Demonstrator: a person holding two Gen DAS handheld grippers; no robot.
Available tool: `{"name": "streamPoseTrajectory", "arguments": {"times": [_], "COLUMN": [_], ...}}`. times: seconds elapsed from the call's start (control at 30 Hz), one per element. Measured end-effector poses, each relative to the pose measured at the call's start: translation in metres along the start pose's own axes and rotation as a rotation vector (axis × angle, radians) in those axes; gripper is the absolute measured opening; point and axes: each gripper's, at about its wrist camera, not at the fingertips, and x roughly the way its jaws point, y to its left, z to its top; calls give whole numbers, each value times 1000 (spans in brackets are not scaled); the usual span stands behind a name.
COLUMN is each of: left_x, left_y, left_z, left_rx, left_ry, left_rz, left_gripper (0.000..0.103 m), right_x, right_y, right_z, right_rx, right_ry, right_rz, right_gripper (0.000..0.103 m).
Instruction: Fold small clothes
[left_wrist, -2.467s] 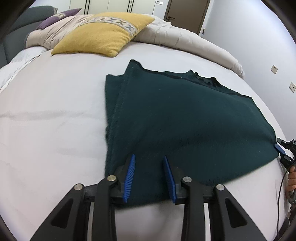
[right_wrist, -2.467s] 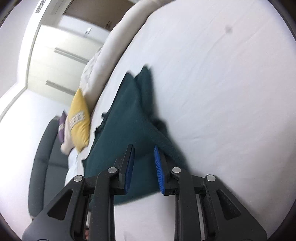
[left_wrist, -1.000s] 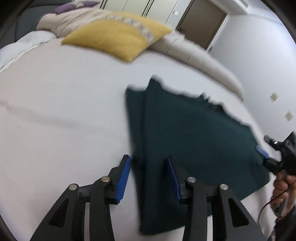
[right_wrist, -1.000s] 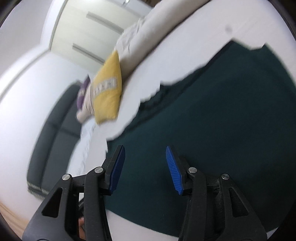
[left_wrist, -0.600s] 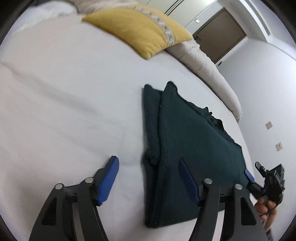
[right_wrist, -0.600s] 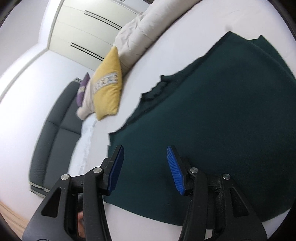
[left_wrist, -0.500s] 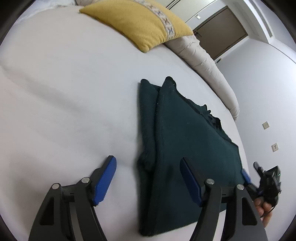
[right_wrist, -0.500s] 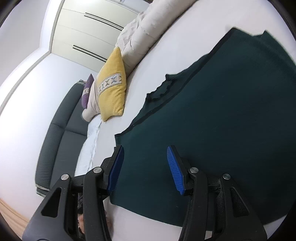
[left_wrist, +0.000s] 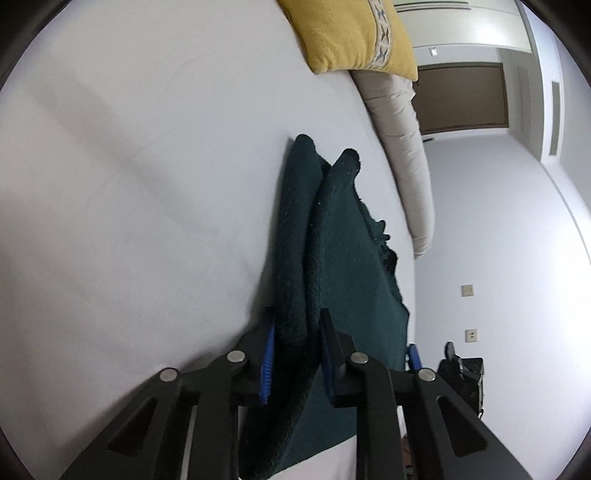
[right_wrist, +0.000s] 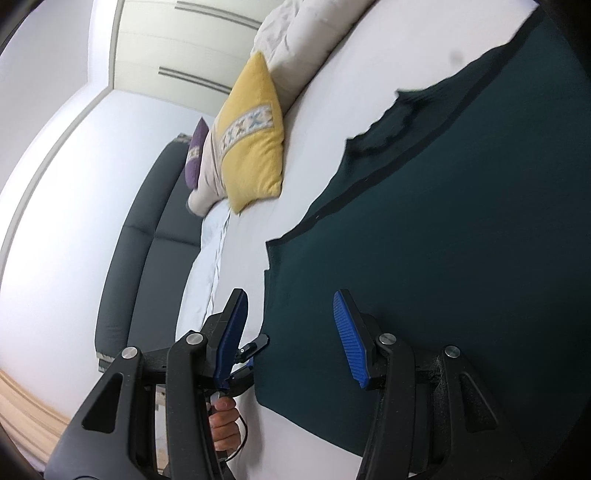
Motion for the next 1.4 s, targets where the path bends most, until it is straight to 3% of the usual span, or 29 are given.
{"name": "streamPoseTrajectory", "arguments": {"times": [0.13, 0.3, 0.47, 0.7, 0.9, 0.93, 1.1, 1.2, 1.4], "left_x": [-3, -4, -5, 2, 64, 79, 140, 133, 122], "left_y": [3, -5, -15, -96, -163, -165, -148, -147, -141], "left_z": [-3, -6, -5, -26, -67, -73, -111, -118, -119], "left_rx": [5, 62, 88, 266, 375, 375, 356, 359, 357], "left_ry": [-14, -31, -41, -40, 3, 12, 44, 0, 3], "left_rz": [-20, 19, 41, 66, 50, 52, 117, 95, 64], "left_gripper": [20, 20, 18, 16, 16, 16, 16, 18, 20], "right_x": [25, 58, 64, 39, -1, -4, -3, 7, 33], "right_y": [4, -12, -12, -12, -29, -34, -51, -45, -25], "right_z": [-1, -6, -8, 1, 26, 31, 47, 49, 47], "right_rx": [2, 26, -2, 55, 118, 134, 184, 162, 110], "right_ry": [49, 103, 90, 59, 28, 28, 78, 106, 175], "right_rz": [-11, -118, -128, -36, 19, 23, 32, 14, -85], "right_gripper": [47, 45, 43, 47, 53, 57, 57, 57, 54]}}
